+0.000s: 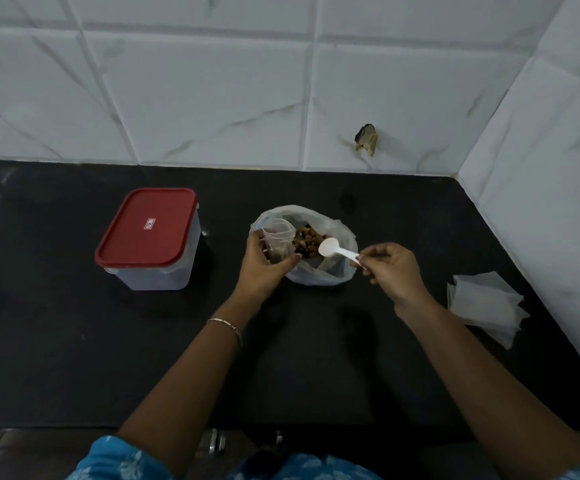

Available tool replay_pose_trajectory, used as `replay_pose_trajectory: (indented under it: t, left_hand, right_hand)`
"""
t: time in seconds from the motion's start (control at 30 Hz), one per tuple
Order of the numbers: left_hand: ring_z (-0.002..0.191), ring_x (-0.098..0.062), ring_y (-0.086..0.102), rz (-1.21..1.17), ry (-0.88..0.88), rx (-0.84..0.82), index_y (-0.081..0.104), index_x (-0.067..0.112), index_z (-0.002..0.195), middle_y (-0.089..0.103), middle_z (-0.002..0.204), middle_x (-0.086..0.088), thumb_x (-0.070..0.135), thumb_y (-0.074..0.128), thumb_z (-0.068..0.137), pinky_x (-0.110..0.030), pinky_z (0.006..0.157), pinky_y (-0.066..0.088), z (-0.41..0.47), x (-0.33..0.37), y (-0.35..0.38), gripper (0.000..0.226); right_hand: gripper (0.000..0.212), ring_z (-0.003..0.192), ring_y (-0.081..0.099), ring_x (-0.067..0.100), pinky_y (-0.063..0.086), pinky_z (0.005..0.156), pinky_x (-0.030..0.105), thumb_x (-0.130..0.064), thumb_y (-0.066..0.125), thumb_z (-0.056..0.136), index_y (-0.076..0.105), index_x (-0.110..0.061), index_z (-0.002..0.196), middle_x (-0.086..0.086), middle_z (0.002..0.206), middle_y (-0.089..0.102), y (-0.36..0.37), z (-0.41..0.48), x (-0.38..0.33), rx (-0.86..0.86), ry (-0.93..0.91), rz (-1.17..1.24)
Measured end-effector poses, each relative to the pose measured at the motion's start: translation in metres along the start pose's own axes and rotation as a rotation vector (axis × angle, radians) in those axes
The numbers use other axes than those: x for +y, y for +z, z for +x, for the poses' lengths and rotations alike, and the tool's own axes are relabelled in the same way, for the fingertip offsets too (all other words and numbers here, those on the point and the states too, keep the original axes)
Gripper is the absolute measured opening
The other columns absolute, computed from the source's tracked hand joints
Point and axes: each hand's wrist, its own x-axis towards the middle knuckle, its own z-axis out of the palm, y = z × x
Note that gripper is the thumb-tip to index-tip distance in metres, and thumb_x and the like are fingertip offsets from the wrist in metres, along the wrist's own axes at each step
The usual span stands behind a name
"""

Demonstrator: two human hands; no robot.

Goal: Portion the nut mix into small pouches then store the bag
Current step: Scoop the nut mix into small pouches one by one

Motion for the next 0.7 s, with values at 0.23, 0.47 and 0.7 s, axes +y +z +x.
replay_pose_trajectory:
  t: [0.23,0.47,0.7]
  left_hand:
    - [0.116,-0.018,0.057,-0.11,-0.151,-0.036,0.043,0.025,0.13,0.057,0.124,0.001,0.006,0.063,0.088,-0.044,0.1,0.049,-0.015,-0.011,-0.006,0.051]
    - [0.113,-0.015,0.059,-0.107,-0.175,-0.041,0.044,0.022,0.132,0.058,0.123,-0.001,0.0,0.066,0.085,-0.036,0.095,0.052,-0.026,-0.013,-0.007,0.057]
    - [0.109,-0.019,0.064,-0.216,-0.206,-0.059,0.045,0.016,0.134,0.062,0.121,-0.006,-0.007,0.065,0.083,-0.03,0.08,0.058,-0.028,-0.011,0.0,0.059]
  right_hand:
    - [0.007,0.071,0.062,0.013,0.049,0.062,0.026,-0.01,0.071,0.084,0.066,-0.014,0.087,0.008,0.085,0.069,0.013,0.006,0.04,0.102,0.101,-0.038]
    - [0.004,0.078,0.065,0.014,0.051,0.068,0.028,-0.014,0.072,0.084,0.07,-0.017,0.085,0.0,0.081,0.069,0.008,0.006,0.053,0.116,0.047,-0.153]
    - [0.024,0.091,0.062,0.008,0.055,0.077,0.022,-0.015,0.069,0.087,0.067,-0.022,0.11,-0.005,0.108,0.063,0.019,-0.008,0.019,-0.016,-0.396,-0.132]
